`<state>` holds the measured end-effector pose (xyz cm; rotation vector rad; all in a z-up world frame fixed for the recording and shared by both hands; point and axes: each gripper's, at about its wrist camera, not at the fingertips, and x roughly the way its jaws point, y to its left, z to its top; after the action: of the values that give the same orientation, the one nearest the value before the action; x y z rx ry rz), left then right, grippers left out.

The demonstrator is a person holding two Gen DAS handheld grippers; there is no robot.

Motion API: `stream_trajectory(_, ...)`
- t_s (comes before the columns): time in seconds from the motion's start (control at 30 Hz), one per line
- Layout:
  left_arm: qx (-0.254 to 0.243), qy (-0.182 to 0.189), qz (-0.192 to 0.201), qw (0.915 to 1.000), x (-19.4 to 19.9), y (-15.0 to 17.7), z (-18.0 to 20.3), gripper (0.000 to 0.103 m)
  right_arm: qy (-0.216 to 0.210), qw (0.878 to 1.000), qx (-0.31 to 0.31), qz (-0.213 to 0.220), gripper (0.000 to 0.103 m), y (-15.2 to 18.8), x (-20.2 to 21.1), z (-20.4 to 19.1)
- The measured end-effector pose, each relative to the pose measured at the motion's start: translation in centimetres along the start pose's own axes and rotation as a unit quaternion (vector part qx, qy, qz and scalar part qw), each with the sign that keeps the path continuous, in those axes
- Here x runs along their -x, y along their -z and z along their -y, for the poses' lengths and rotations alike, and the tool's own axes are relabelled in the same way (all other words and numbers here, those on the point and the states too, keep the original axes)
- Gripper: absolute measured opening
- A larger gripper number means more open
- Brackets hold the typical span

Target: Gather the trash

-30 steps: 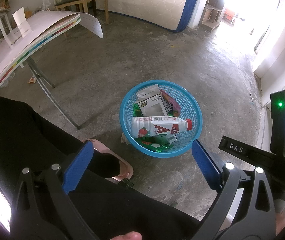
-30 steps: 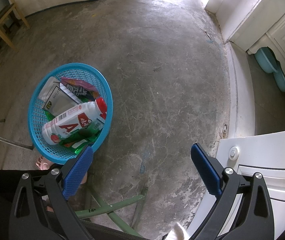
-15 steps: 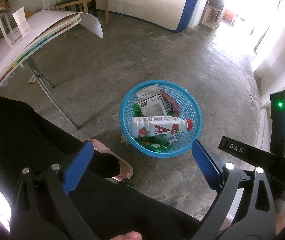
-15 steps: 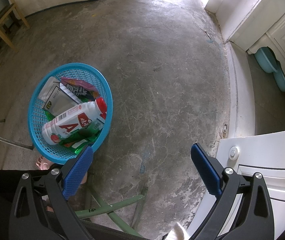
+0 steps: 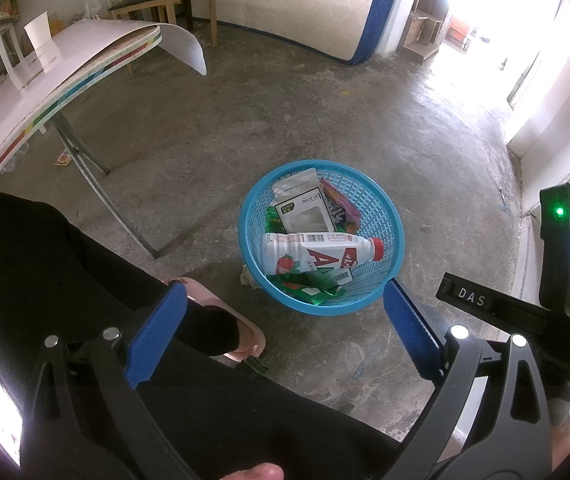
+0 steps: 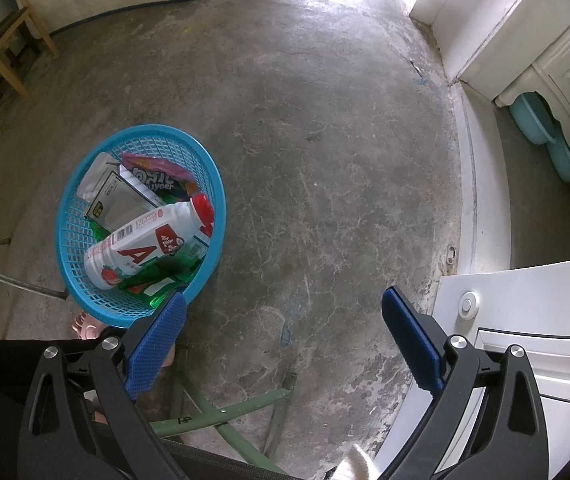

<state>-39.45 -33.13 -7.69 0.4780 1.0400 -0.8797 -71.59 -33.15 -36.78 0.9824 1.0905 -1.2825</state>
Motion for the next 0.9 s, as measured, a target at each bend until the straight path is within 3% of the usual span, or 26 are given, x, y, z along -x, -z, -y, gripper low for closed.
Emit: stream_trajectory(0.9, 0.0, 0.0, 0.001, 1.0, -0.01, -0.01, 0.04, 0.095, 0.0, 1.0, -0.003, 0.001, 0.095, 0.01, 0.05, 0.09)
